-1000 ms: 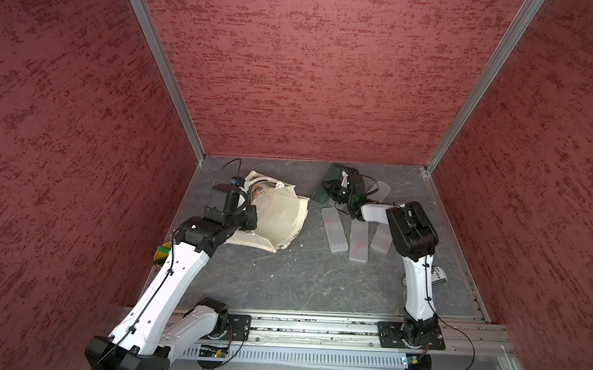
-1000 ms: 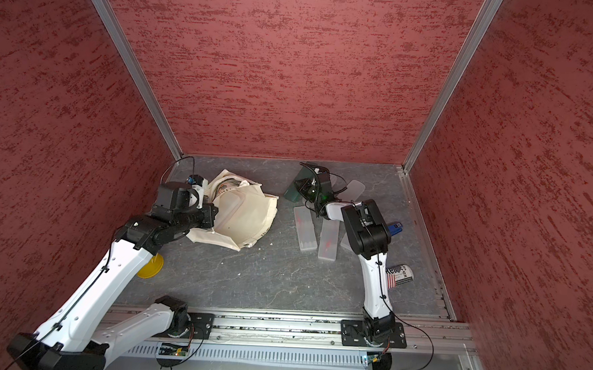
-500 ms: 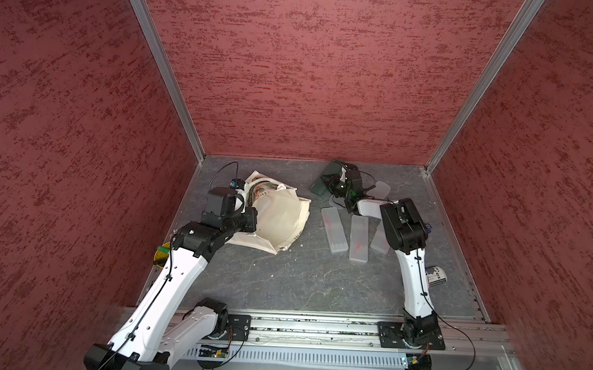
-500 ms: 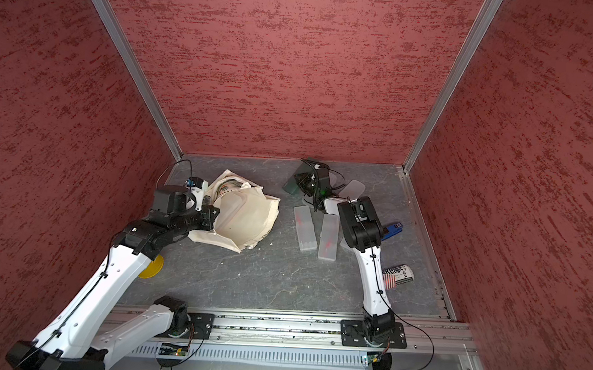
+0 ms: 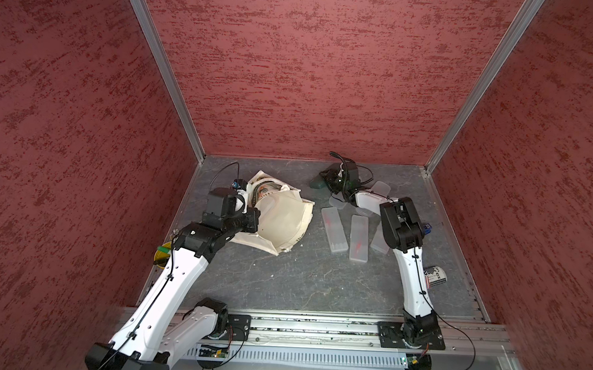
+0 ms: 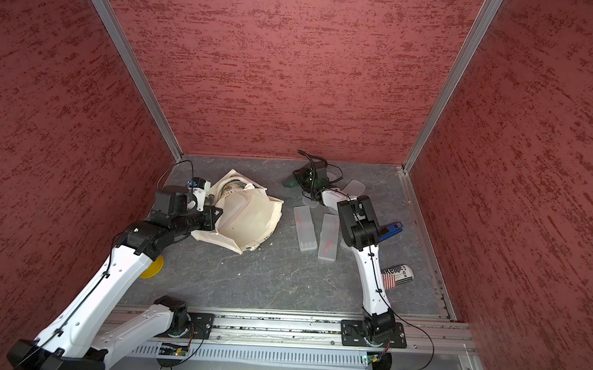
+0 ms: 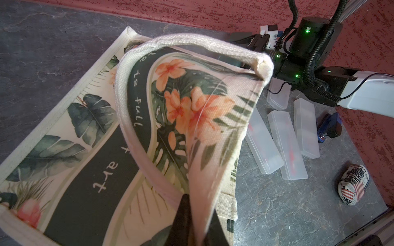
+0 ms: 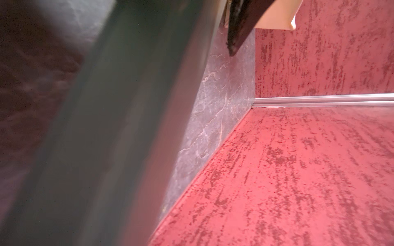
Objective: Take out the pencil case from the canvas bag
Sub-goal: Place the pencil case at the center of the board.
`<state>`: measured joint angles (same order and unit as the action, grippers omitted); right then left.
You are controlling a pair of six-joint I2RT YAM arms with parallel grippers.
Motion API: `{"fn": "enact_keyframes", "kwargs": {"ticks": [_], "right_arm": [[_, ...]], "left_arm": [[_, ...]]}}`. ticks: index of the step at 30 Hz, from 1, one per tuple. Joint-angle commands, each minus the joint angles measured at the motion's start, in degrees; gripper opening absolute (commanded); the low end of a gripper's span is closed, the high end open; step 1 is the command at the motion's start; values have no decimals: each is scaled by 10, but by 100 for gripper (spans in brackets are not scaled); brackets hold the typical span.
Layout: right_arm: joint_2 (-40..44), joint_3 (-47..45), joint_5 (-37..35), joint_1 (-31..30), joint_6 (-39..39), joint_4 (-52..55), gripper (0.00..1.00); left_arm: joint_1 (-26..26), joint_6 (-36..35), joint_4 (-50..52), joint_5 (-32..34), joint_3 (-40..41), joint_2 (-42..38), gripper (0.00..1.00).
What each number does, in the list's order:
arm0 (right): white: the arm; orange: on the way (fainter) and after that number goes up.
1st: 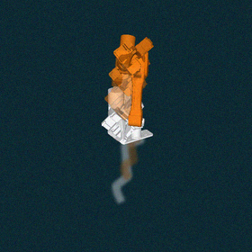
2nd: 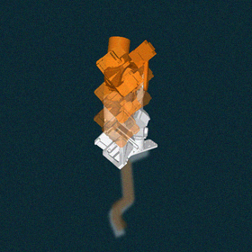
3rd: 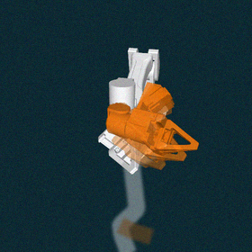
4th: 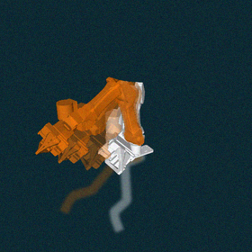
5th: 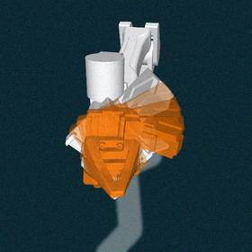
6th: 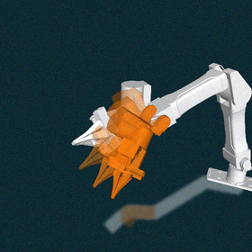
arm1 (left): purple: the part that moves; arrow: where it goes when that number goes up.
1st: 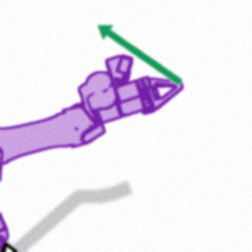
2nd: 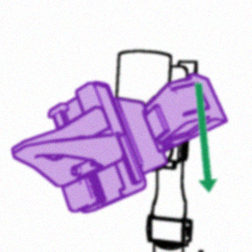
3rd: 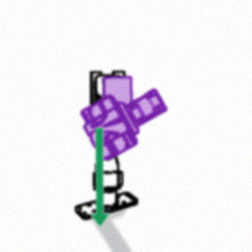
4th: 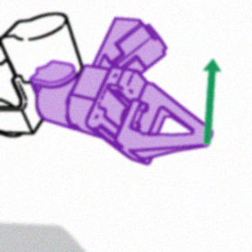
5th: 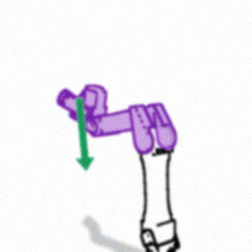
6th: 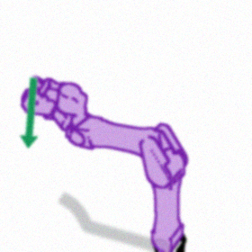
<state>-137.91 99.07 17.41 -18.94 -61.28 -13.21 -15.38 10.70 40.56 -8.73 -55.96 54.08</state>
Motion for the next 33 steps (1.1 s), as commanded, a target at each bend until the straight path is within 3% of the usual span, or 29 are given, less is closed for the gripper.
{"fn": "enact_keyframes", "kwargs": {"ticks": [1, 9, 13, 22, 28, 33], "right_arm": [[-2, 18, -25, -4, 1, 37, 52], [21, 10, -43, -9, 3, 75, 65], [87, -76, -86, -12, -17, 26, 73], [185, -140, -82, -13, 5, 24, 84], [272, -248, -73, -14, 8, -42, 98], [370, -371, -69, -23, 13, -113, 99]], "left_arm": [[2, 4, -39, -15, 5, -5, 0], [2, 7, -42, -17, 9, -7, 0], [2, 2, -43, -14, 15, -11, 0], [2, 1, -36, -26, 15, -12, 0], [2, 15, -34, -44, 15, -19, 0], [2, 16, -14, -59, 9, -20, 0]]}}
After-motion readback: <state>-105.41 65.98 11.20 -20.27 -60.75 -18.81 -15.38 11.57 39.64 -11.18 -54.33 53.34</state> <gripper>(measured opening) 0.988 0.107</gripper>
